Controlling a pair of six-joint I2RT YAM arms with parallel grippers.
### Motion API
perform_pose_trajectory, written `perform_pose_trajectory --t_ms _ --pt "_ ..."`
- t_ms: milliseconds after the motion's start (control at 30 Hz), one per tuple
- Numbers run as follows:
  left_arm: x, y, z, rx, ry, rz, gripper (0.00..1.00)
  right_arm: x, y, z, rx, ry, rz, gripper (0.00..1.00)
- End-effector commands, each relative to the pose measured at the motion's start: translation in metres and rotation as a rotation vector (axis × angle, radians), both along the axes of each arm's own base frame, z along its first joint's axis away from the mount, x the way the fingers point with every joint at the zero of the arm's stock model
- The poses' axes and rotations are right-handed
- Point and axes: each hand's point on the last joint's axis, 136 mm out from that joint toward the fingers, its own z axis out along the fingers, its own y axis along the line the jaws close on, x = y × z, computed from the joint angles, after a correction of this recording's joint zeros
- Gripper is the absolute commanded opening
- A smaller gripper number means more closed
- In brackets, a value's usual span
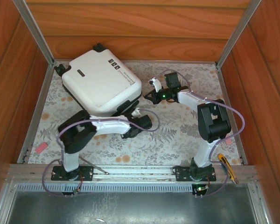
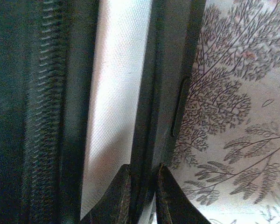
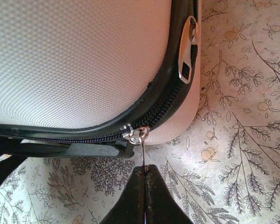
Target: Pack the luggage
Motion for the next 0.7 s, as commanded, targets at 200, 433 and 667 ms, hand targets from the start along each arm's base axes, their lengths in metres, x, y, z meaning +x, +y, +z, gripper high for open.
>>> perform_pose_trajectory --t_ms 200,433,667 --pt "-0.07 -0.006 -0.038 -0.421 0.279 -0.158 0.0 0.026 -0.005 0.001 -0.066 -0.094 -0.076 0.0" --pt "-0.086 -0.008 -0.034 -0.515 0.307 -0.24 0.0 0.047 -0.006 0.0 -0.106 -0.133 -0.098 0.0" --pt "-0.096 -0.015 -0.043 -0.517 0.371 -0.28 0.0 0.086 -0.014 0.012 -0.154 -0.244 -0.15 0.0"
